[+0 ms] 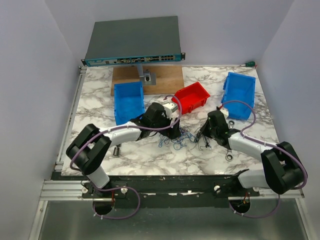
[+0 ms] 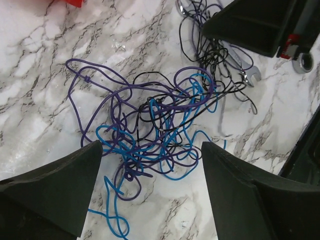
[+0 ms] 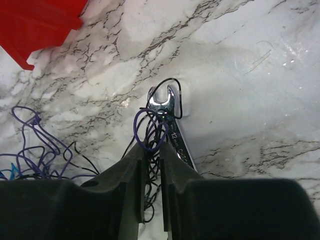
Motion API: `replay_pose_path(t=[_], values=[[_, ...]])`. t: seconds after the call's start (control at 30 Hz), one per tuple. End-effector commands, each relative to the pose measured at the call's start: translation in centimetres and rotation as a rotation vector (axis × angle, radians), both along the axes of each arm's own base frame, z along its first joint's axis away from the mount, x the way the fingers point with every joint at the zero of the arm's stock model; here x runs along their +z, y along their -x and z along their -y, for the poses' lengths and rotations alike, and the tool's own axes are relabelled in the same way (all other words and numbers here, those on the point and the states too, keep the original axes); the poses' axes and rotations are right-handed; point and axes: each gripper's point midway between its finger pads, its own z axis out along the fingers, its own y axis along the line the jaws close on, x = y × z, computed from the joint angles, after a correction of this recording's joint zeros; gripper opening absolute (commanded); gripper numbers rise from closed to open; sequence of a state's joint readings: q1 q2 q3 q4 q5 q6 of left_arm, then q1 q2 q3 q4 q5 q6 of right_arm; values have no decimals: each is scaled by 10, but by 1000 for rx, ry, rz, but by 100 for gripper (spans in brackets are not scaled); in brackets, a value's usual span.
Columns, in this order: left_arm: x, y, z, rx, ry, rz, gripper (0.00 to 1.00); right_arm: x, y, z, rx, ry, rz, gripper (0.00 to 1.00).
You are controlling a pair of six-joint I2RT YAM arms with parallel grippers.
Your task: Untangle the cables
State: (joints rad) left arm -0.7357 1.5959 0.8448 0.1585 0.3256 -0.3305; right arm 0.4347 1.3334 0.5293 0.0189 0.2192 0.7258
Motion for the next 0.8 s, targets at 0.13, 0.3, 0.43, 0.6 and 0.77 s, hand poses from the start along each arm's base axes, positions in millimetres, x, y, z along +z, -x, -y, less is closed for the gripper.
replay_pose_path(t=[0.13,0.3,0.43,0.6,0.77], values=[[-35,12,6,-48,-124,-176,42,25,-11,5,-34,3,73,1],[-45,12,3,-46,-171,-212,0,71,-12,22,-65,62,167,1],[-45,6,-6,8,-207,-185,0,129,-12,51,-160,133,291,1],[-30,-10,-37,178,-233,-66,0,186,3,104,-416,211,418,1],[-3,-19,-65,332,-150,59,0,219,32,150,-660,252,505,1]])
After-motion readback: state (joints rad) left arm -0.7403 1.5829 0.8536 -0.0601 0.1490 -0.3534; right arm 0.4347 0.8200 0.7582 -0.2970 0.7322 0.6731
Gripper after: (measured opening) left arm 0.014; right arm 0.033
